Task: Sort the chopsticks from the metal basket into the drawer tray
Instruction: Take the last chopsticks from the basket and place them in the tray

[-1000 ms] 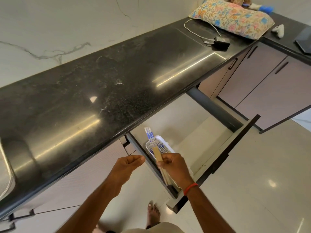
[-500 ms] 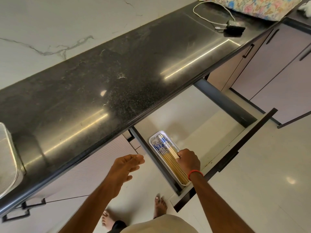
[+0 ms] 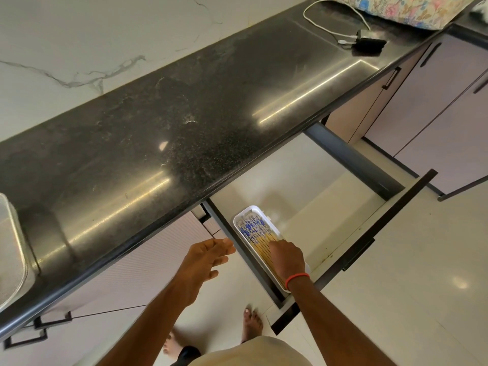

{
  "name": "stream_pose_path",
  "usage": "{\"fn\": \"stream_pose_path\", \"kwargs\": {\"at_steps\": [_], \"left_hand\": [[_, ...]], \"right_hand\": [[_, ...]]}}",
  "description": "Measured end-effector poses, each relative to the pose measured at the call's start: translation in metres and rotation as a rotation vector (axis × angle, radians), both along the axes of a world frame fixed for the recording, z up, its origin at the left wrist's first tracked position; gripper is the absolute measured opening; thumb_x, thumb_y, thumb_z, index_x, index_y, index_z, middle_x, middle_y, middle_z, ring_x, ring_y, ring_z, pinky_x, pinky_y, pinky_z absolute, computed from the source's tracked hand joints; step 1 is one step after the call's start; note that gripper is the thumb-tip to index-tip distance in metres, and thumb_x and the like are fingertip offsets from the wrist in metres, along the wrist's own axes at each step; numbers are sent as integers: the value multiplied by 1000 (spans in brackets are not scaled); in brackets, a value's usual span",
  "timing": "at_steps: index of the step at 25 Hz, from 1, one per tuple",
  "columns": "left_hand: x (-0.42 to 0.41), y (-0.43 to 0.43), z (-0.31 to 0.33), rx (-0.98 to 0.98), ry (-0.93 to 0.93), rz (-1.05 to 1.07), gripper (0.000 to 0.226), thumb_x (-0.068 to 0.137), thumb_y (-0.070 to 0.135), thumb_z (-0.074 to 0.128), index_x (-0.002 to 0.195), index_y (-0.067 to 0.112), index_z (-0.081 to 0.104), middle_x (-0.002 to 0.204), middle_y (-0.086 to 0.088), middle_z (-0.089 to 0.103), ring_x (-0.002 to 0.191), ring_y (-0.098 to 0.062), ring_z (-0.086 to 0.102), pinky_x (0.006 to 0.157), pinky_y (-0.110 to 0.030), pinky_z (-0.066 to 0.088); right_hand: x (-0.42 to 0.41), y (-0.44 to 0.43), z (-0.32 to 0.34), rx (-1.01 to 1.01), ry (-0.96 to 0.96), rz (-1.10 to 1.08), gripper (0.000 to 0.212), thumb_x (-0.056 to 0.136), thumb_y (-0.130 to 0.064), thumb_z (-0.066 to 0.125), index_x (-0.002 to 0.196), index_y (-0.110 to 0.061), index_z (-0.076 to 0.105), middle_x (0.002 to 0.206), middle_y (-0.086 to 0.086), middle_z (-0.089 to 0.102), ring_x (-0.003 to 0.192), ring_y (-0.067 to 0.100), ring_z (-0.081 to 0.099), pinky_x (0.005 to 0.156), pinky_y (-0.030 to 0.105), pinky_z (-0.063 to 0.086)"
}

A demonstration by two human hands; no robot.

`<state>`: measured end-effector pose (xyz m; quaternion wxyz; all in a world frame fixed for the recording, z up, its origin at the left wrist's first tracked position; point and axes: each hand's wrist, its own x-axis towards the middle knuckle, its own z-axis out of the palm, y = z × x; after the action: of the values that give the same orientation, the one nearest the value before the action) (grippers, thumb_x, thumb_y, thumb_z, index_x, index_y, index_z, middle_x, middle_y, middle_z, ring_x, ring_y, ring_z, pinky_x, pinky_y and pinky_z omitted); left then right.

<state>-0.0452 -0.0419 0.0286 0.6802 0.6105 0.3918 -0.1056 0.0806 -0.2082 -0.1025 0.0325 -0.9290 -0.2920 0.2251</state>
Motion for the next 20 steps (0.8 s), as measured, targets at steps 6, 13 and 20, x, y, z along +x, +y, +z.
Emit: {"fn": "stream_pose_path", "kwargs": {"at_steps": [6,13,20], "left_hand": [[-3,-2,-7,-12,-4,-3,56,68,57,56,108,20,67,118,-2,71,119,-27,62,108,-50,44],[-5,-1,-20,-39,9,-30,30,94,39,54,114,19,66,121,-5,70,123,-30,61,108,-50,43],[-11,-15,-20,-86,27,-99,19,99,32,52,106,21,66,122,-7,69,118,-31,62,104,-52,47]], "right_hand": [[1,-3,8,8,-23,9,21,100,-24,49,111,-12,62,111,10,69,99,28,68,84,36,55],[-6,-32,35,289,-2,-221,28,92,-46,57,105,-22,68,106,-4,74,92,15,71,73,24,57],[-25,-74,72,555,-131,-526,24,93,-36,62,108,-19,70,101,-1,74,87,13,68,71,18,52]]}}
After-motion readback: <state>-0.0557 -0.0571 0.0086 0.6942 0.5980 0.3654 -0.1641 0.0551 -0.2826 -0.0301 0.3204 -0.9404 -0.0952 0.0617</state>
